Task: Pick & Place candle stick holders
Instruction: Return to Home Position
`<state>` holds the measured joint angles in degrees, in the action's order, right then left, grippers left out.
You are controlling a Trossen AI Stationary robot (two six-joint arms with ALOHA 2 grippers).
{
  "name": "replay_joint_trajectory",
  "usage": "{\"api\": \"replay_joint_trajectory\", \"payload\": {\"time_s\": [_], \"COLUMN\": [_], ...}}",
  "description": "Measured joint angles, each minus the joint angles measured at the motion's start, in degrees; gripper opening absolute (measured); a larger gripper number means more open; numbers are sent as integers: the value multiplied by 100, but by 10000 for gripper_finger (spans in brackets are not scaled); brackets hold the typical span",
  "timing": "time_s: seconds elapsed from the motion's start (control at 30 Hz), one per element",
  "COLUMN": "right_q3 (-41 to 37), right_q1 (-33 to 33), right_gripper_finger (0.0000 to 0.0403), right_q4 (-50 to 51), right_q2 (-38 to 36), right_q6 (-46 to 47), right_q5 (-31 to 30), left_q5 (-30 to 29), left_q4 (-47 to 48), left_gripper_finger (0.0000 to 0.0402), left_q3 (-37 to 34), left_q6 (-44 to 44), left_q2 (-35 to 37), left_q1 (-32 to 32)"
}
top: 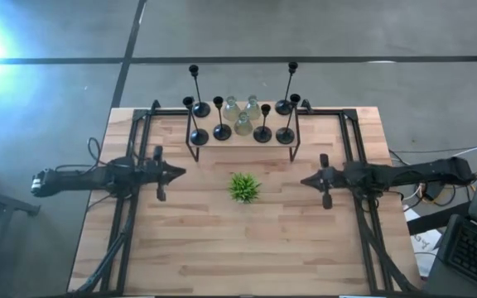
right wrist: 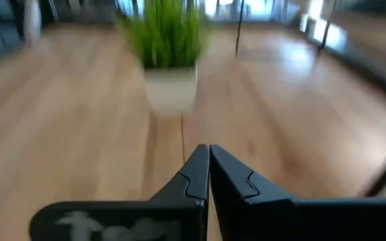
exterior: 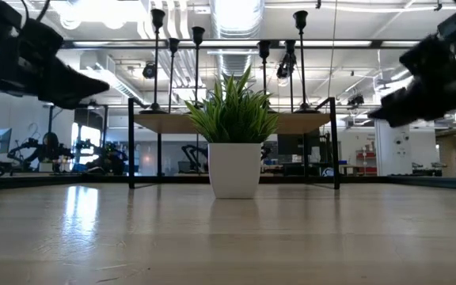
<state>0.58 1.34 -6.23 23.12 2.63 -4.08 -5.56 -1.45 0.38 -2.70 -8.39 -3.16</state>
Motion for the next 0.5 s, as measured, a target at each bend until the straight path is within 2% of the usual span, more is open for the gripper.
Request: {"api": "replay_joint_trajectory", "payload": {"time_s": [0.07, 0.33, 0.5], "right_q3": [4, -2, -2], "right_q1": [-4, 17, 15], "right_gripper_finger": [9, 9, 9], "right_q4": [510, 566, 560], "right_q2": [-207, -937, -1684], "right_q6": [-14, -4, -4], "right_q5": [49, 245, 247], "left_q5": [-2, 12, 13], "left_q4": [19, 55, 63], "left_gripper_finger": [32, 32, 32], "left_q3": [-2, -4, -4], "left_q6": [4, 9, 13], "left_q2": [181, 798, 838], "left_q1": [0, 4, 11]}}
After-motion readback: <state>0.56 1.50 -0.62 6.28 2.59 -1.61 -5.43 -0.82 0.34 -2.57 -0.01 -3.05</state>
